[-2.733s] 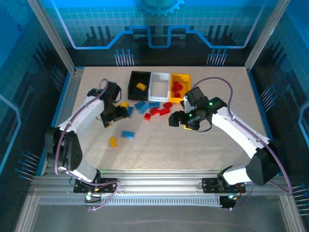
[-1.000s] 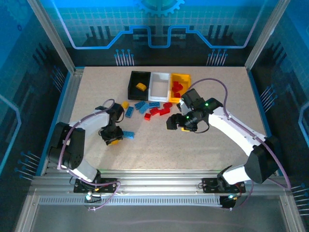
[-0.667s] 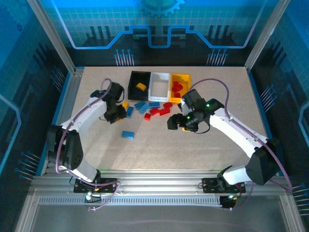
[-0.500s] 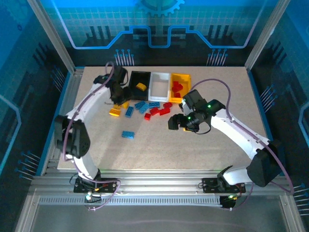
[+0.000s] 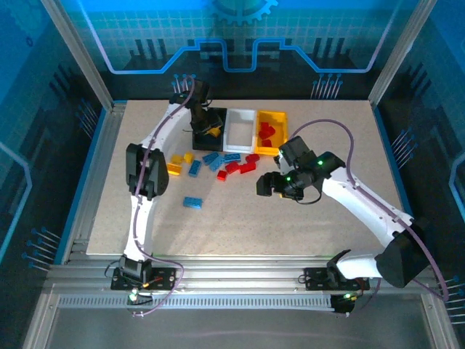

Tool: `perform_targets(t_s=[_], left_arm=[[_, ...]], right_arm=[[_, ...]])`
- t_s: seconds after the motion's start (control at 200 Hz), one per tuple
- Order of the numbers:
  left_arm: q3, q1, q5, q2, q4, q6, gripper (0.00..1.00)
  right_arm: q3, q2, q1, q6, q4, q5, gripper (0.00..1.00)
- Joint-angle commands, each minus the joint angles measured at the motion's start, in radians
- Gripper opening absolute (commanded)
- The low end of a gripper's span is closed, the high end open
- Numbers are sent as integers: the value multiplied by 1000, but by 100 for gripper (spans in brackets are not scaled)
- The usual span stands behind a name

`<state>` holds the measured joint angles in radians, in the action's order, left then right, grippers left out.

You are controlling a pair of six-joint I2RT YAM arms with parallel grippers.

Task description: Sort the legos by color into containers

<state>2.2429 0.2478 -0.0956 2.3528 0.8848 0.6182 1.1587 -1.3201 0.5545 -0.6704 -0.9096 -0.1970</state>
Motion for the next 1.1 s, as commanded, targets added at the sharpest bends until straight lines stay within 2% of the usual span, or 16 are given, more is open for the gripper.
perform_targets(t_s=[0.0,0.29,0.475,0.635,0.725,0.82,0.936,1.011,1.096], left_arm=[[78,-5,-19,34,52,-24,42],[130,-13,-25,60,78,-24,51],[40,-12,-17,-44,73,-41,51],[-176,-16,21,-246,48,-70,52],[-374,-35,27,-386,18,-60,53],[-591,-71,22,-539,-14,-23,54],[-856,-107,-7,-733,-67,34,54],[-973,-118,-3,-831,-72,46,54],[-1074,-129,3,-924,-66,53,55]], right_arm=[[-14,35,-13,-12,-35,19,81],[-42,47,-17,-22,-19,8,81],[-35,28,3,-6,1,1,81],[61,-78,108,120,-9,35,82],[113,-157,193,225,22,74,83],[128,-217,308,393,141,132,86],[114,-290,439,665,335,135,89],[127,-360,490,825,418,99,90],[184,-462,513,916,461,93,90]])
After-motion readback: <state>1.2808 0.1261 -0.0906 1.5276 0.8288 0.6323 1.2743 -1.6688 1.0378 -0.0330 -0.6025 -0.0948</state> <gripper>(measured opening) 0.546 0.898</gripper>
